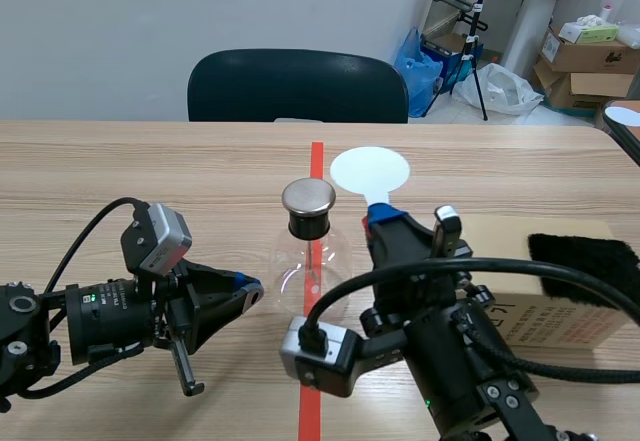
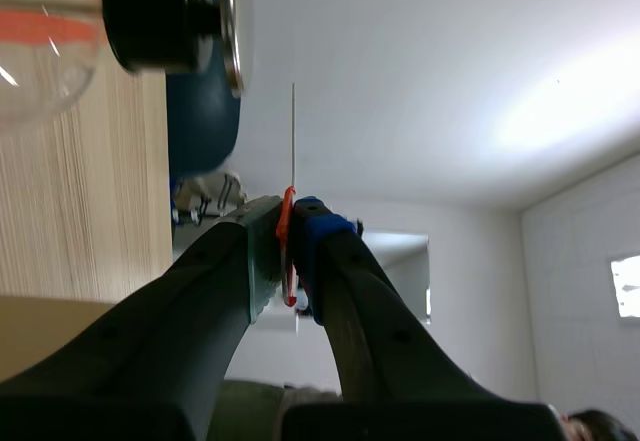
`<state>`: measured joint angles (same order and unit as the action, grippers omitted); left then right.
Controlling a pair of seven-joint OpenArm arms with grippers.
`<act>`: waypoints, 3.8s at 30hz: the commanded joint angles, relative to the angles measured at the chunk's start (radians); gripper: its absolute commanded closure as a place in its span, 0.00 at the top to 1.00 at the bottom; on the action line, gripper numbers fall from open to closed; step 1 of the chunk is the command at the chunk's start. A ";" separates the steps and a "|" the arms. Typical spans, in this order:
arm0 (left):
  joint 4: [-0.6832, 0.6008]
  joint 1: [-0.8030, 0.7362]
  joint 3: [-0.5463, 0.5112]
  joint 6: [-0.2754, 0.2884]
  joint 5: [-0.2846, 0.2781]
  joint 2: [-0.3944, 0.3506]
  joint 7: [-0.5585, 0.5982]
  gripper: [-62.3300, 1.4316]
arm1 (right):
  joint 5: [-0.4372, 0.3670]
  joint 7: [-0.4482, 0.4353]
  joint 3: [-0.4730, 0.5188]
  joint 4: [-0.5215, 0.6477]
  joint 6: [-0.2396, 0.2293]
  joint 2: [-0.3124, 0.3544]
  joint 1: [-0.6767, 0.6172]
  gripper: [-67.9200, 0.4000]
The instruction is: Do the electroscope experiment
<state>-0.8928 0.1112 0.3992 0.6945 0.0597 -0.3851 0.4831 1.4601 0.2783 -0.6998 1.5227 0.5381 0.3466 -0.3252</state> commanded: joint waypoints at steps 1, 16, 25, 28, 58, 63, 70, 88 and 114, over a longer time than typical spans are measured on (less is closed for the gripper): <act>-0.023 0.008 -0.007 0.002 -0.014 0.002 0.015 0.07 | 0.001 0.036 0.007 0.017 0.014 0.011 0.010 0.02; -0.023 0.008 -0.007 0.002 -0.014 0.002 0.015 0.07 | 0.001 0.321 0.006 0.017 0.014 0.011 0.010 0.02; -0.023 0.008 -0.007 0.002 -0.014 0.002 0.015 0.07 | 0.001 0.348 0.006 0.017 0.014 0.011 0.010 0.02; -0.023 0.008 -0.007 0.002 -0.014 0.002 0.015 0.07 | 0.001 0.348 0.006 0.017 0.014 0.011 0.010 0.02; -0.023 0.008 -0.007 0.002 -0.014 0.002 0.015 0.07 | 0.001 -0.232 0.006 0.017 0.014 0.011 0.010 0.02; -0.023 0.008 -0.007 0.002 -0.014 0.002 0.015 0.07 | 0.001 -0.279 0.006 0.017 0.014 0.011 0.010 0.02; -0.023 0.008 -0.007 0.002 -0.014 0.002 0.015 0.07 | 0.001 -0.278 0.006 0.017 0.014 0.011 0.010 0.02; -0.023 0.008 -0.007 0.002 -0.014 0.003 0.019 0.07 | 0.001 -0.278 0.006 0.016 0.014 0.011 0.010 0.02; -0.023 0.008 -0.007 0.002 -0.014 0.003 0.103 0.07 | 0.001 -0.246 0.006 0.016 0.014 0.011 0.010 0.02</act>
<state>-0.8928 0.1112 0.3992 0.6945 0.0589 -0.3851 0.5735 1.4601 0.0124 -0.6998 1.5227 0.5381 0.3466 -0.3252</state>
